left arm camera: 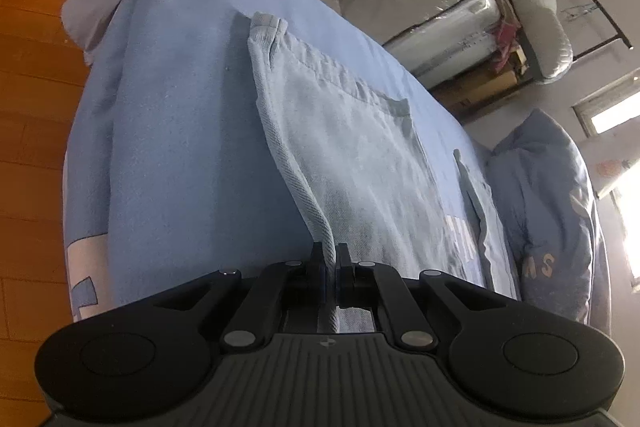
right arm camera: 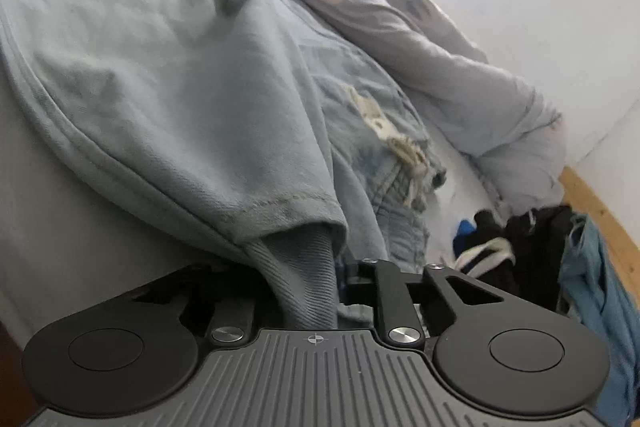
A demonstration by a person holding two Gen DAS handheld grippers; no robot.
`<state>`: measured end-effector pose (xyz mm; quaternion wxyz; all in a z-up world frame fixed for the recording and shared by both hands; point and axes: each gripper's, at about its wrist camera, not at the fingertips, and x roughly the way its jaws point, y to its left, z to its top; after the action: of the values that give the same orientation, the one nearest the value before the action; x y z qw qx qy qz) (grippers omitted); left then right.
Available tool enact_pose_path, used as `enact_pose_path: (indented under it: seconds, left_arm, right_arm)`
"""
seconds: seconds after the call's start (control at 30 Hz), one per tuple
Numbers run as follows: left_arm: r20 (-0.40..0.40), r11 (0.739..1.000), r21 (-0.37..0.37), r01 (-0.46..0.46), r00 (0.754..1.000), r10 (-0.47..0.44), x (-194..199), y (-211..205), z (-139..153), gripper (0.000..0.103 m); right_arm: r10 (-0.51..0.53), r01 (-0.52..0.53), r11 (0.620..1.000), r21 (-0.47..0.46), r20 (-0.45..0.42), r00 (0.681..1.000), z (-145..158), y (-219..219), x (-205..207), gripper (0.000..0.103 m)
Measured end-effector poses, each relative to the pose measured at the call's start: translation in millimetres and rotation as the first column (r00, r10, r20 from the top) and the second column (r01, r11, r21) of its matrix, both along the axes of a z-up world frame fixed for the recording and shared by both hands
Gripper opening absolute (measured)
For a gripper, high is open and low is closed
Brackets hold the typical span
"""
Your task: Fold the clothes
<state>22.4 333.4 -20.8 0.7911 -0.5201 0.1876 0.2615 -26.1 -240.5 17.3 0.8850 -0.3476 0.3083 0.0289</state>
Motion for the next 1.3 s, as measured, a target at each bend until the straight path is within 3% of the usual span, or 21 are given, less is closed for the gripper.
enact_pose_path:
  seconds: [0.3, 0.43, 0.67, 0.97, 1.3]
  left_arm:
    - [-0.017, 0.998, 0.051, 0.023, 1.000, -0.022, 1, -2, 5, 0.008]
    - [-0.006, 1.000, 0.023, 0.008, 1.000, -0.008, -3, 0, 3, 0.008]
    - [0.073, 0.994, -0.093, -0.050, 0.996, 0.057, -15, 8, 2, 0.008]
    - [0.180, 0.994, -0.104, -0.035, 0.982, 0.053, -19, 12, 15, 0.008]
    - [0.167, 0.995, -0.097, 0.017, 0.986, 0.000, -15, 15, 18, 0.008]
  right_arm:
    - [-0.004, 0.007, 0.999, 0.041, -0.065, 0.998, 8, -1, 5, 0.015]
    - [-0.001, 0.006, 0.999, 0.047, -0.094, 0.996, 10, -1, 5, 0.014]
    - [0.020, -0.013, 0.999, 0.049, -0.148, 0.989, 14, 3, -4, 0.012]
    - [0.050, -0.038, 0.997, 0.074, -0.168, 0.984, 28, 8, -17, 0.010]
    - [0.091, -0.067, 0.992, 0.105, -0.241, 0.966, 30, 9, -15, 0.009]
